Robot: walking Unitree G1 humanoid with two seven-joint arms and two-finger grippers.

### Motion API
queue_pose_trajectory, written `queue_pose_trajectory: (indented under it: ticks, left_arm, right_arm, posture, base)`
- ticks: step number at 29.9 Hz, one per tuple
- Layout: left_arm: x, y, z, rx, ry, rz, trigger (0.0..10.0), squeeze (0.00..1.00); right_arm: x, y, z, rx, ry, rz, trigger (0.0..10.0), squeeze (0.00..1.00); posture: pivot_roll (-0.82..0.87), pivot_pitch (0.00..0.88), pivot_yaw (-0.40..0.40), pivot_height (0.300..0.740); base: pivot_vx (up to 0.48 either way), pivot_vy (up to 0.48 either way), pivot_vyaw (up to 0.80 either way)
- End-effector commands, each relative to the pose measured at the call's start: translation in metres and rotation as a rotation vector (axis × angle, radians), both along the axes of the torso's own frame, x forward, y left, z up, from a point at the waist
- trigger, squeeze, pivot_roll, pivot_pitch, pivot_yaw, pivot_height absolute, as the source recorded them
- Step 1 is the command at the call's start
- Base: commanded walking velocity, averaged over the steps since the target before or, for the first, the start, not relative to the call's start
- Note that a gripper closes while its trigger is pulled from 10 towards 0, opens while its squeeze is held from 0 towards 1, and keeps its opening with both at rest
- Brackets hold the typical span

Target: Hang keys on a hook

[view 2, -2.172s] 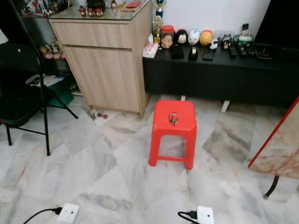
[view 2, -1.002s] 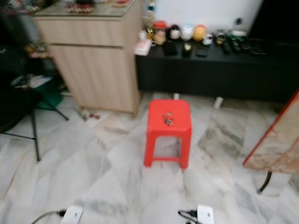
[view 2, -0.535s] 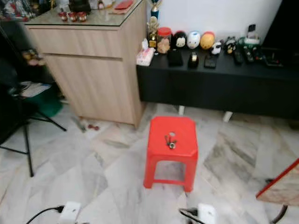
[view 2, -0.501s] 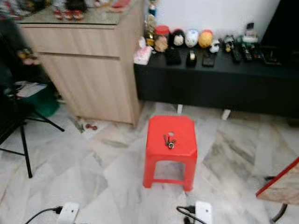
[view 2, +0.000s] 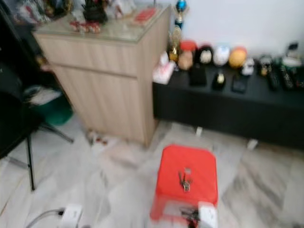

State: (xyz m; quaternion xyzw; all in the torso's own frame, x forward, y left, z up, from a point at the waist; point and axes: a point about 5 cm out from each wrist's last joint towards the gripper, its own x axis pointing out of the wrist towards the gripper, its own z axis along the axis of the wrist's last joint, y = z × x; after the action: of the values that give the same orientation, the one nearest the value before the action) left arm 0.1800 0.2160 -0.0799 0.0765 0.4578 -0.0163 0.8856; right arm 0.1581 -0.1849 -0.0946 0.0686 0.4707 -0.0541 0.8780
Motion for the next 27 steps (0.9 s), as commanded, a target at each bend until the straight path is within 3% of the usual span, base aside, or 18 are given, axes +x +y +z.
queue_pose_trajectory:
  ticks: [1, 9, 20, 21, 23, 25, 26, 27]
  left_arm:
    - [-0.004, -0.005, -0.003, -0.015, 0.005, 0.003, 10.0, 0.00]
    - [-0.002, -0.001, -0.001, -0.011, 0.001, 0.007, 10.0, 0.00]
    - [-0.003, 0.006, 0.000, -0.006, -0.009, 0.029, 10.0, 0.00]
    - [-0.005, 0.008, 0.000, -0.003, -0.008, 0.037, 10.0, 0.00]
    - [-0.006, 0.010, 0.000, -0.002, -0.007, 0.043, 10.0, 0.00]
    - [-0.007, 0.010, -0.001, 0.001, -0.006, 0.044, 10.0, 0.00]
    - [-0.007, 0.010, -0.001, 0.003, -0.007, 0.044, 10.0, 0.00]
    - [-0.007, 0.010, -0.001, 0.004, -0.008, 0.045, 10.0, 0.00]
  right_arm:
    - [-0.014, -0.010, -0.004, -0.014, 0.037, -0.029, 10.0, 0.00]
    - [-0.013, -0.009, -0.004, -0.014, 0.019, -0.038, 10.0, 0.00]
    - [0.000, -0.015, 0.009, -0.124, -0.191, -0.043, 10.0, 0.00]
    - [0.004, -0.015, 0.014, -0.132, -0.261, -0.032, 10.0, 0.00]
    - [0.006, -0.015, 0.017, -0.139, -0.301, -0.033, 10.0, 0.00]
    - [0.041, -0.023, 0.040, -0.194, -0.452, -0.014, 10.0, 0.00]
    - [0.075, -0.027, 0.066, -0.216, -0.592, -0.004, 10.0, 0.00]
    - [0.080, -0.027, 0.072, -0.215, -0.619, -0.003, 10.0, 0.00]
  posture:
    - [0.00, 0.024, 0.039, 0.740]
    - [0.00, 0.012, 0.043, 0.740]
    - [0.00, 0.033, 0.037, 0.740]
    - [-0.01, 0.038, 0.037, 0.740]
    - [-0.01, 0.040, 0.038, 0.740]
    - [-0.01, 0.042, 0.037, 0.740]
    - [-0.01, 0.043, 0.036, 0.740]
    - [-0.01, 0.043, 0.036, 0.740]
  base:
    - [0.000, 0.000, 0.00]
    - [0.000, 0.000, 0.00]
    - [0.000, 0.000, 0.00]
    - [0.000, 0.000, 0.00]
    - [0.000, 0.000, 0.00]
    - [0.000, 0.000, 0.00]
    - [0.000, 0.000, 0.00]
    - [0.000, 0.000, 0.00]
